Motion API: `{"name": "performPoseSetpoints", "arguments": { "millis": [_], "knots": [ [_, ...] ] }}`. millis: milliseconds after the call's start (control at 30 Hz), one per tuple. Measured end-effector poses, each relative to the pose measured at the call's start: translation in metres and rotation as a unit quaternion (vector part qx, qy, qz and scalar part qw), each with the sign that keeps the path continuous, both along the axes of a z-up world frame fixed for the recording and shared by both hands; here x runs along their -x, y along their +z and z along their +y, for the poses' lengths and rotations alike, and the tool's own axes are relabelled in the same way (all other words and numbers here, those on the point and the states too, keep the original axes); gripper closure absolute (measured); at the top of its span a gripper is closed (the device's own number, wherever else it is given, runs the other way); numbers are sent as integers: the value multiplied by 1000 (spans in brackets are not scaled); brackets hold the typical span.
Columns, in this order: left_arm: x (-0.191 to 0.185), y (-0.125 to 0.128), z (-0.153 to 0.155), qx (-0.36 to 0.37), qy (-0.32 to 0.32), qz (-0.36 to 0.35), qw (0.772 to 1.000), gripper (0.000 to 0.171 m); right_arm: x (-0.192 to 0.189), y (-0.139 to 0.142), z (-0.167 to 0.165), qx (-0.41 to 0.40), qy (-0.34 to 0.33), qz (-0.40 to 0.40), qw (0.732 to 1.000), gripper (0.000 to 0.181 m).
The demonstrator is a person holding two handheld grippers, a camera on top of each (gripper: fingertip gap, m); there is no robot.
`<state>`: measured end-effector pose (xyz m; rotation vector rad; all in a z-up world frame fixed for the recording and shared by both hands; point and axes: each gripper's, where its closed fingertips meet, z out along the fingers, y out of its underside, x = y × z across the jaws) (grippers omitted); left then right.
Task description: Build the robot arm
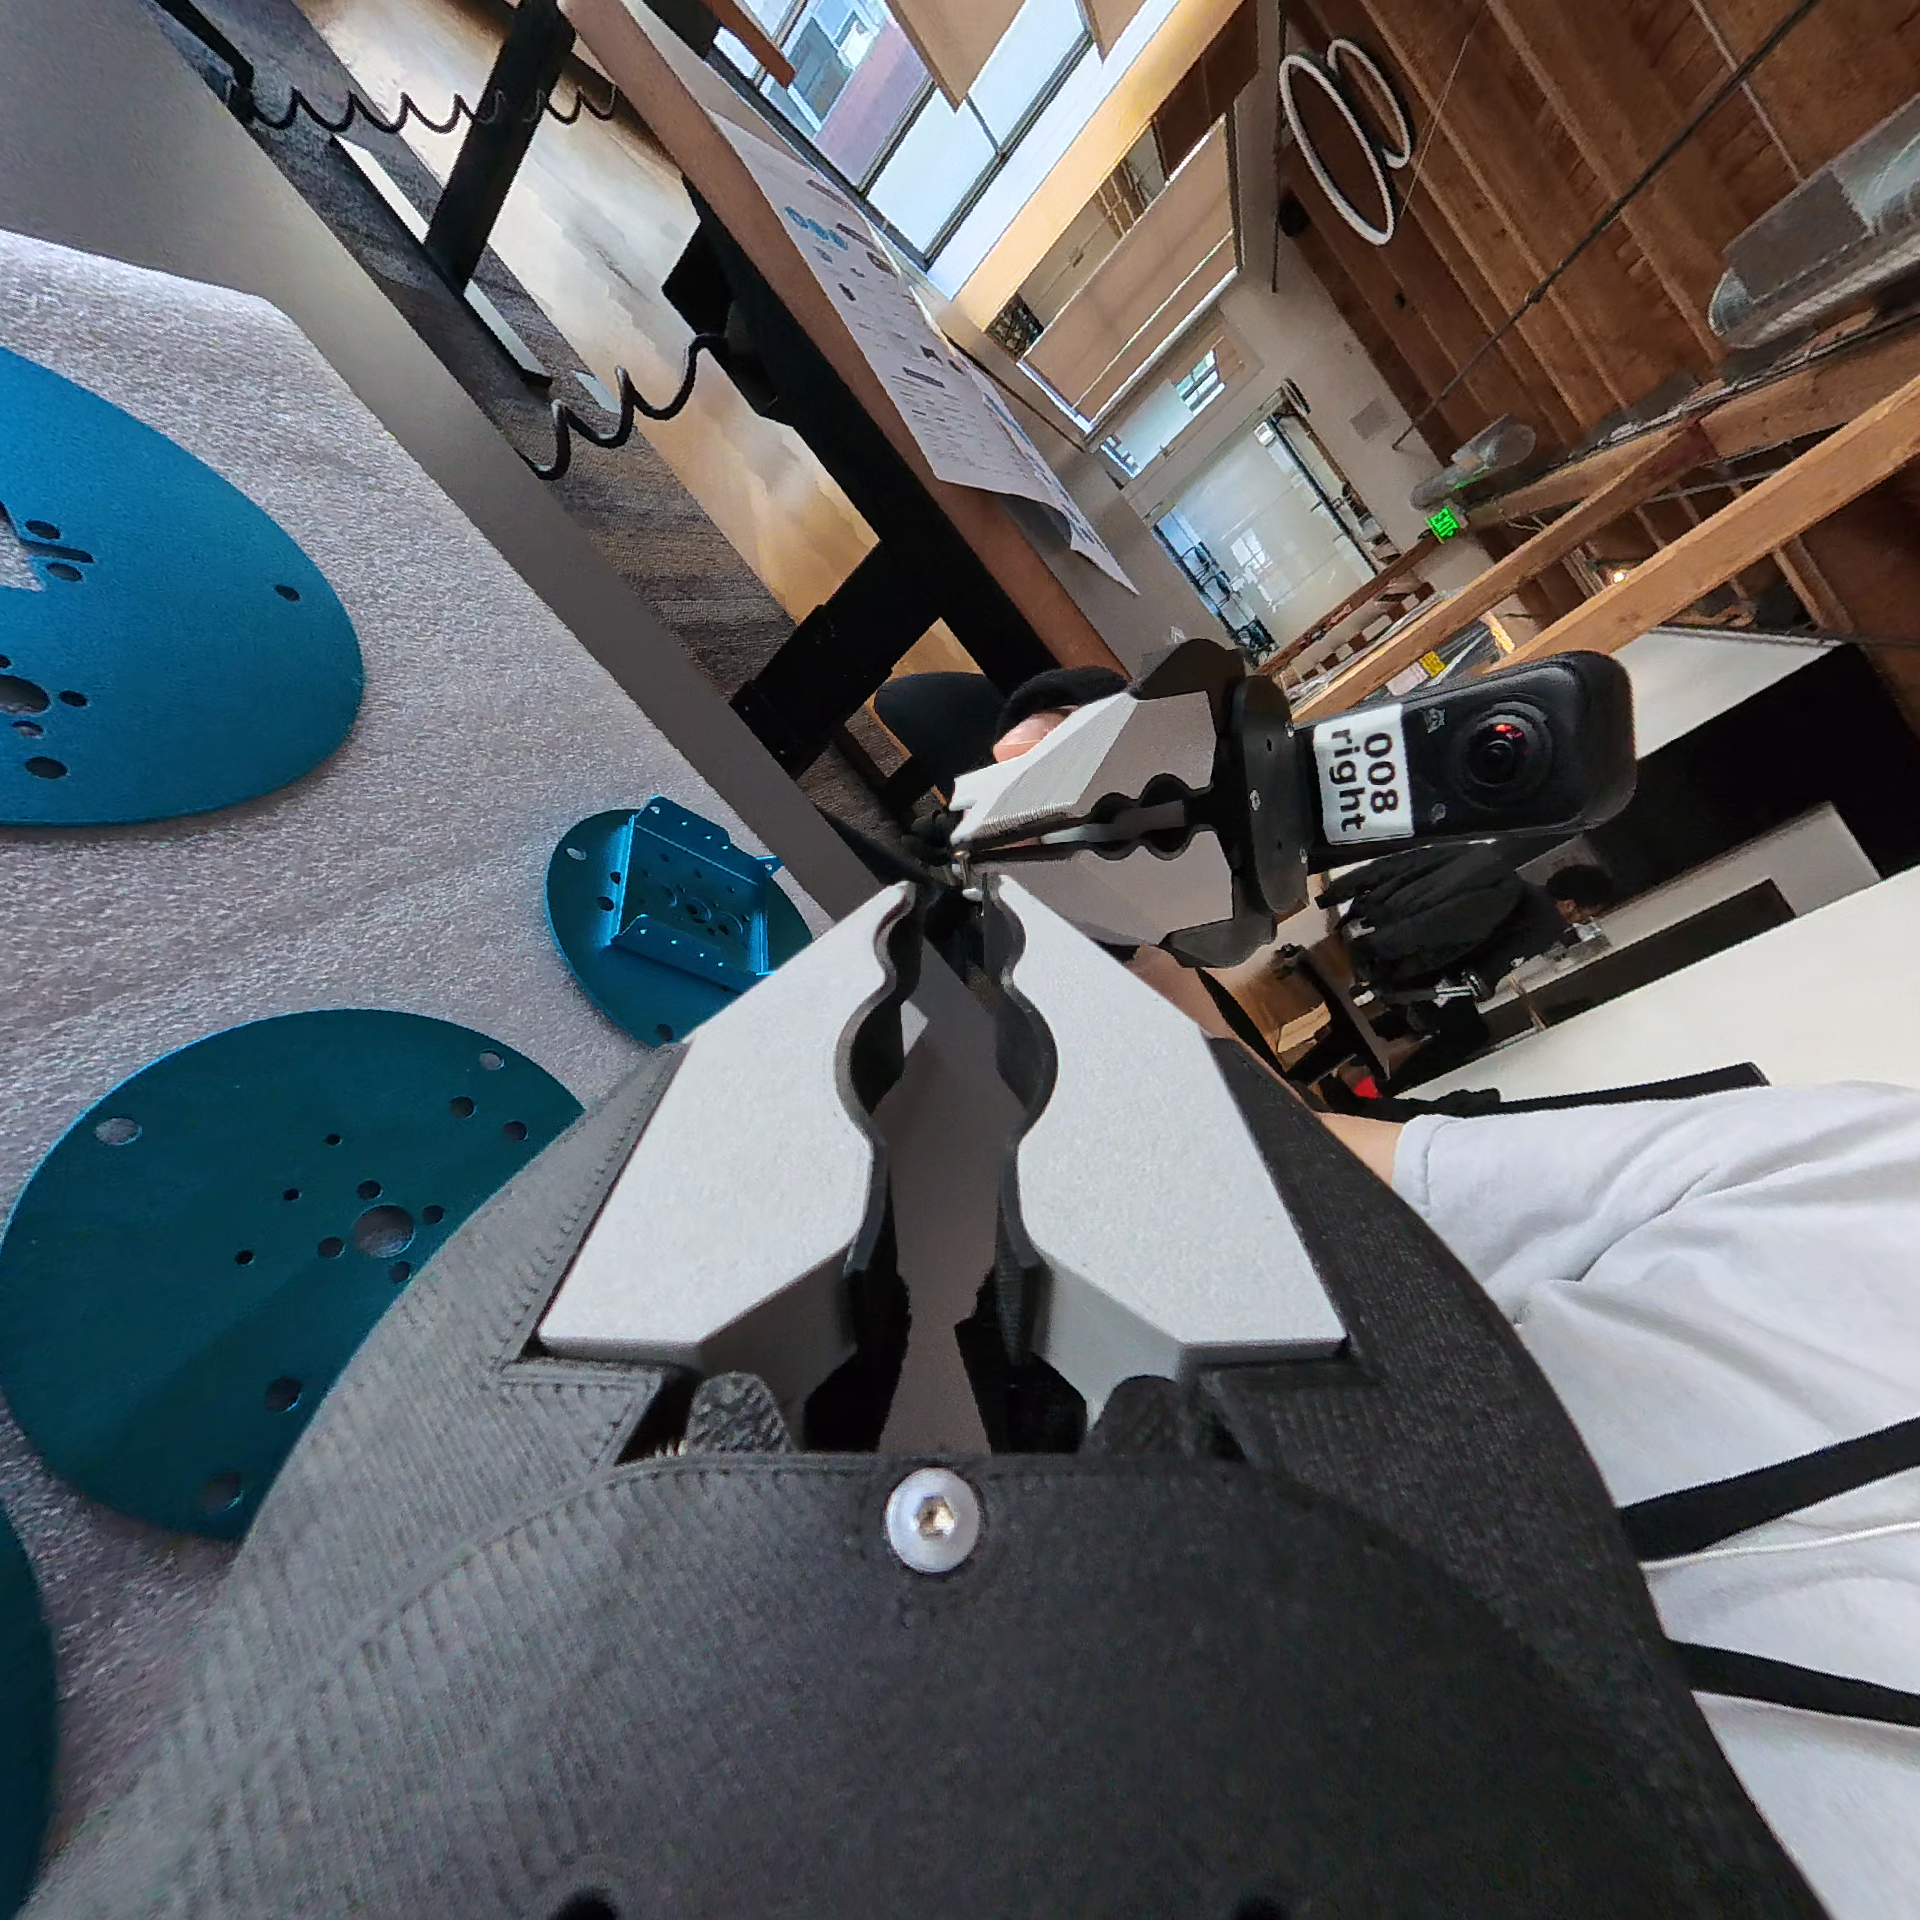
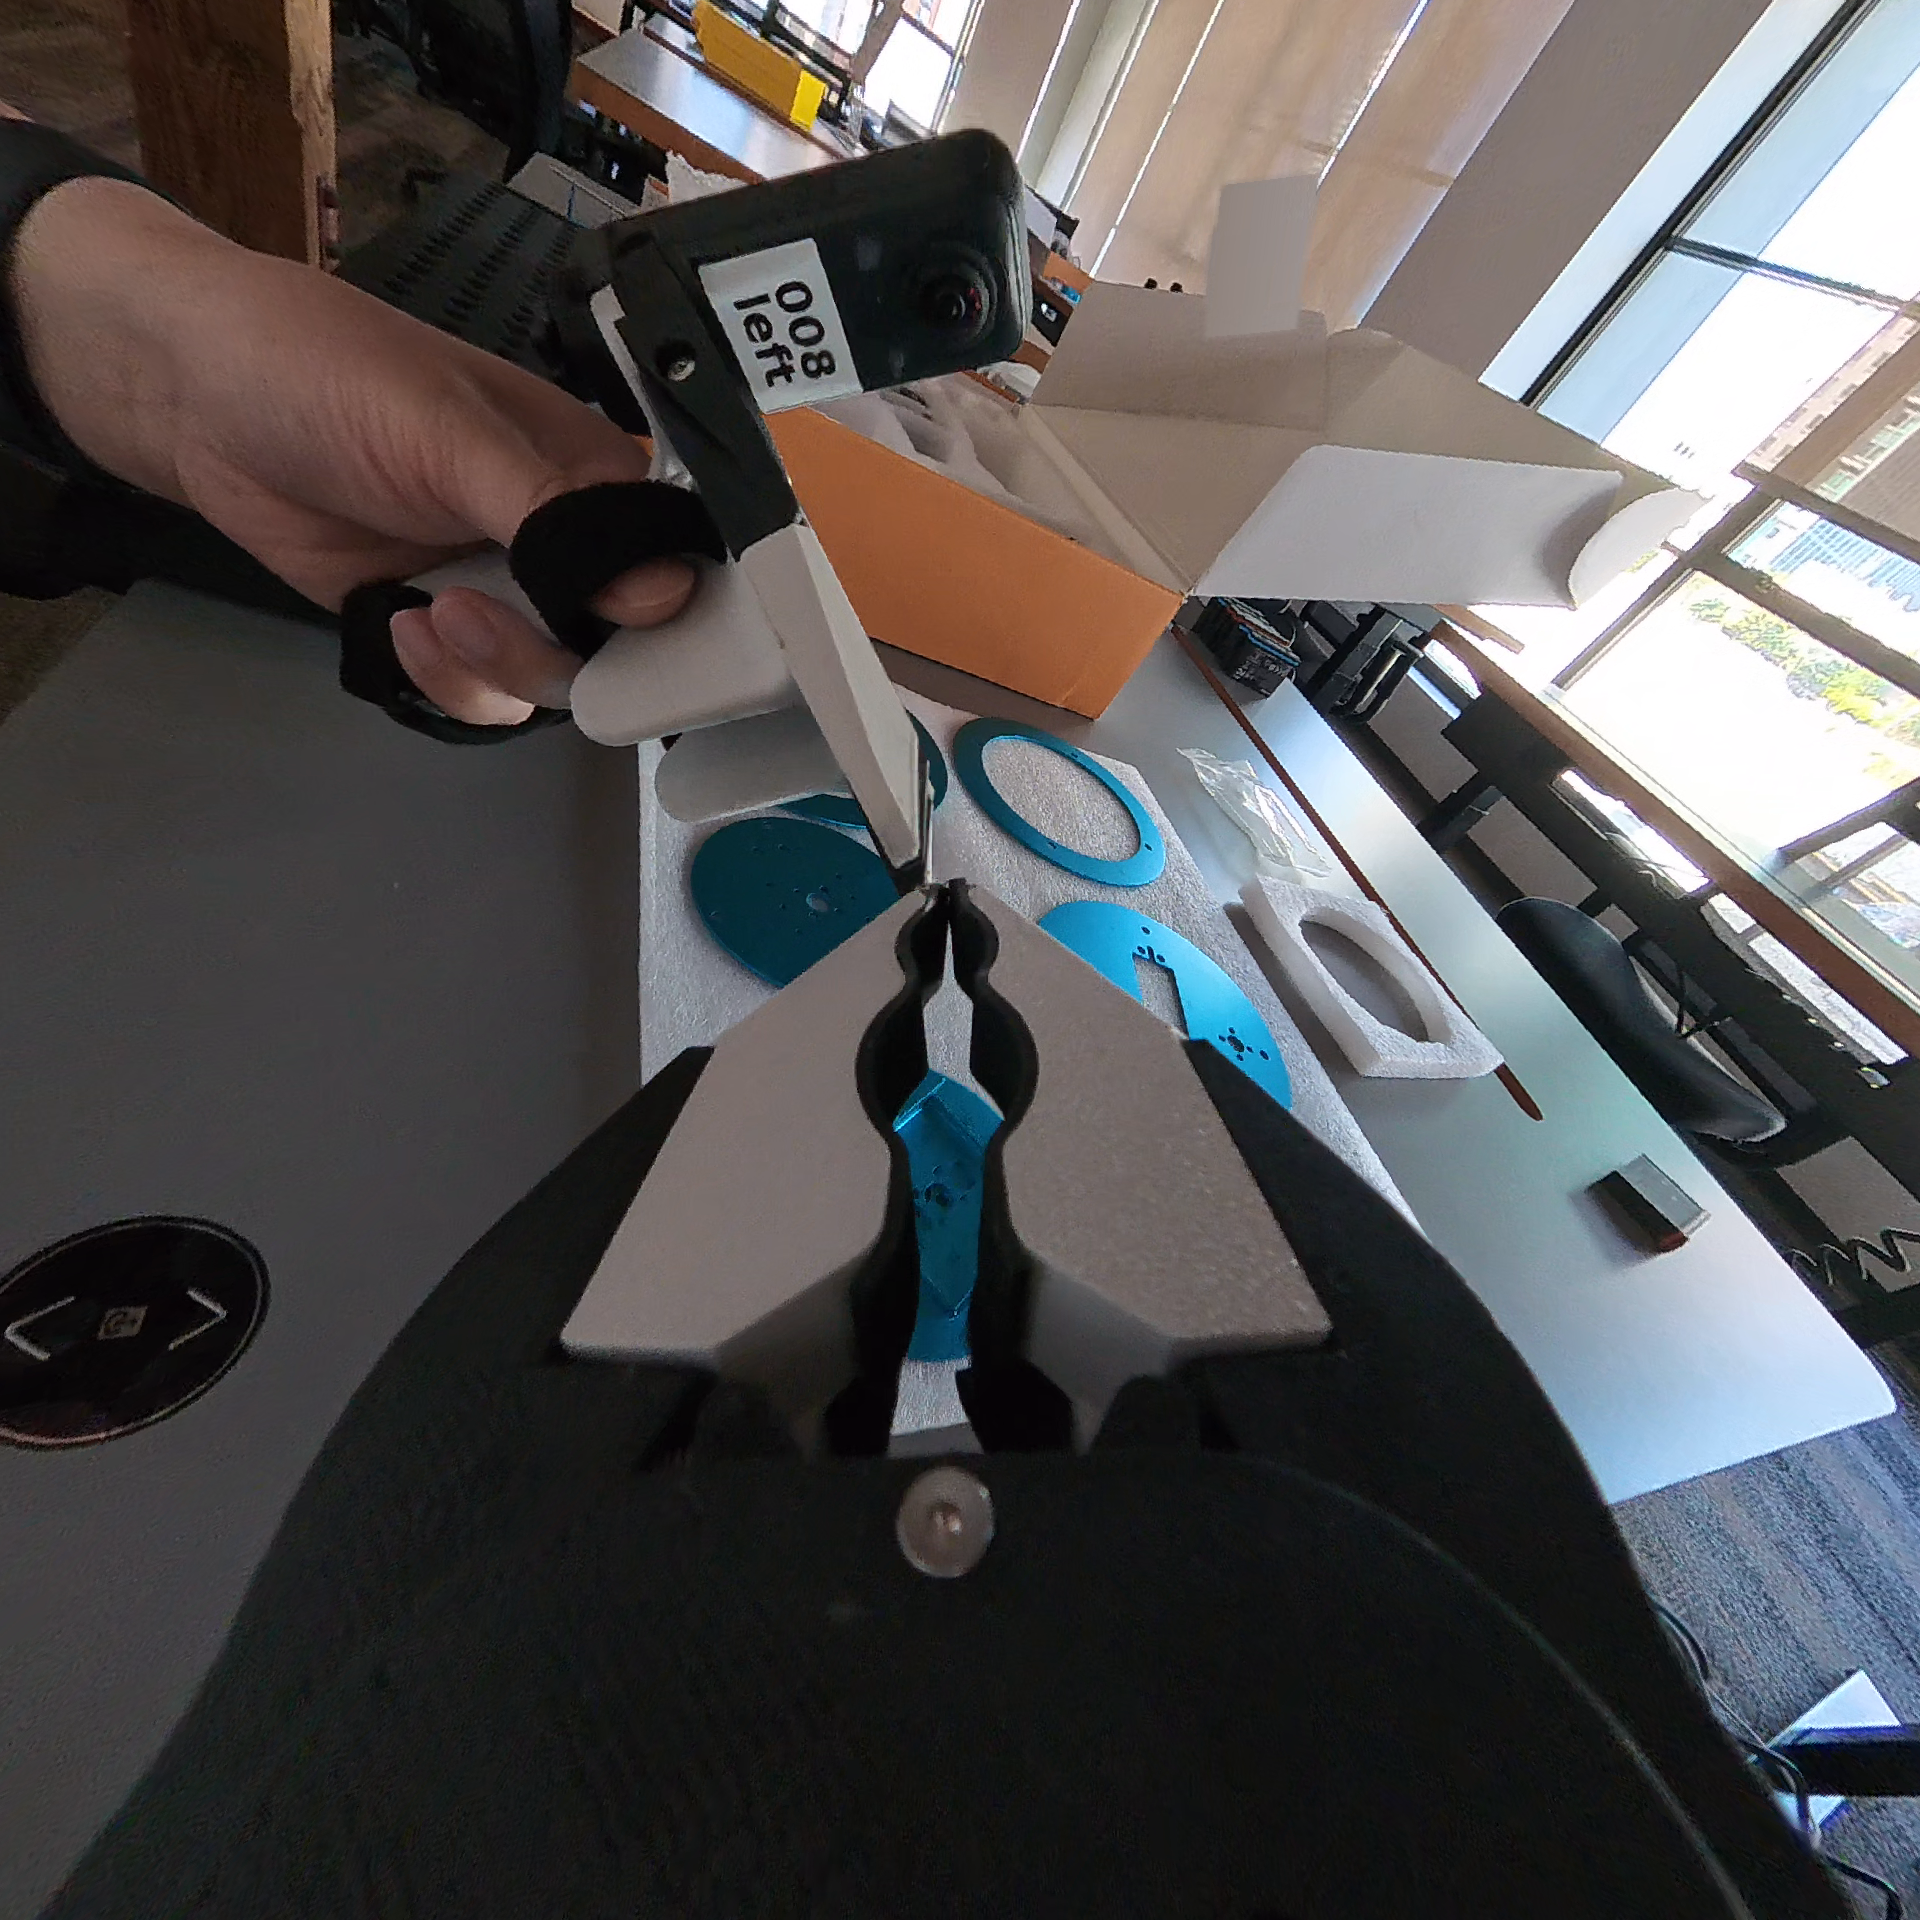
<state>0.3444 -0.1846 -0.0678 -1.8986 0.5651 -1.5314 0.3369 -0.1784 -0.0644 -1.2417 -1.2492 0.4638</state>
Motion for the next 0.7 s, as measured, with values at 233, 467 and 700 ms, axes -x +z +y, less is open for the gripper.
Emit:
{"name": "performPoseSetpoints", "arguments": {
  "millis": [233,467,700],
  "knots": [
    [-2,1,0,12,-4,-21,1000,171,2,0,0,-4,-2,-6,1000,181],
    [-2,-1,-4,5,-22,-11,1000,171,3,-2,-3,1,8,2,1000,181],
    [3,-11,-34,-6,-161,49,986,171,0,0,-32,152,175,31,972,166]
  ]
}}
